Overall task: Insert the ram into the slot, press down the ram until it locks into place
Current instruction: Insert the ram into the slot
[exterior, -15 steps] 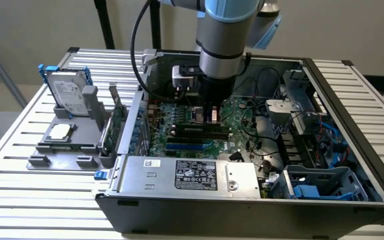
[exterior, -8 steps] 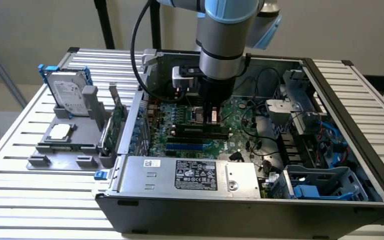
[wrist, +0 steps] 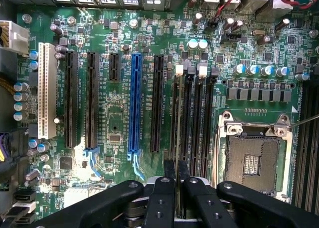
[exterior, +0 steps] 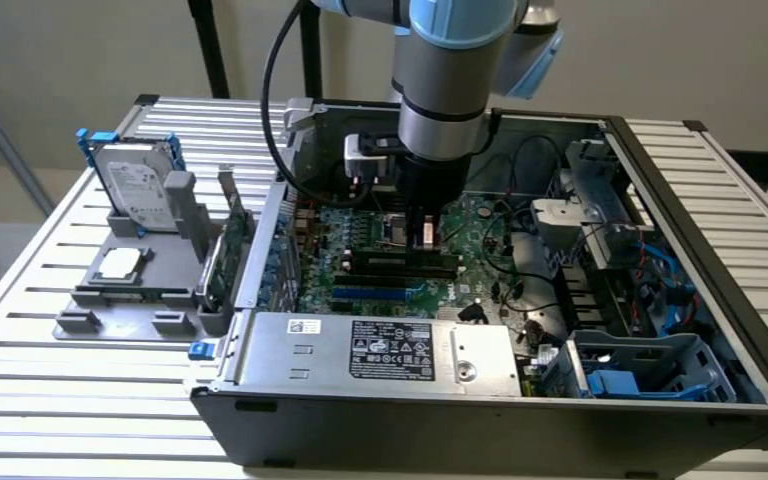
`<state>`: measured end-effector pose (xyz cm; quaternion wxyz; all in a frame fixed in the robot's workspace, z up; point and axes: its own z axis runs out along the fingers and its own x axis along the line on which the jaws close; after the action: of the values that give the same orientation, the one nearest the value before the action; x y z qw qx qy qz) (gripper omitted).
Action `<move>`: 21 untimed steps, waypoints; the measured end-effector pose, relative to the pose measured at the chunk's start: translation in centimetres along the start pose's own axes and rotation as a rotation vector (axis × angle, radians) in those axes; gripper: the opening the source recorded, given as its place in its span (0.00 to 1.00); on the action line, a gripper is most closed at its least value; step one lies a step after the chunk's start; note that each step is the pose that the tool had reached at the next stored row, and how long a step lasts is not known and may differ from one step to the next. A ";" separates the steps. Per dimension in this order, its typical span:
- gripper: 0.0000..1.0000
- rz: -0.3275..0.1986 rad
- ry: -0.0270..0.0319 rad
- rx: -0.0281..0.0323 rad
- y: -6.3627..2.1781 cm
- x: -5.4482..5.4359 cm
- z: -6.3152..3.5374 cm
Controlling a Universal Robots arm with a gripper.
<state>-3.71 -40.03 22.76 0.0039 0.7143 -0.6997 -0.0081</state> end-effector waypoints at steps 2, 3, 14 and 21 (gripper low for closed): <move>0.13 0.000 0.0010 -0.0001 0.00 0.0 0.05; 0.13 0.000 0.0014 -0.0001 0.00 0.0 0.07; 0.13 0.000 0.0057 -0.0002 0.03 0.0 0.30; 0.21 0.000 0.0058 -0.0007 0.05 0.0 -0.25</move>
<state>-3.75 -40.03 23.01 0.0062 0.7143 -0.6998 -0.0062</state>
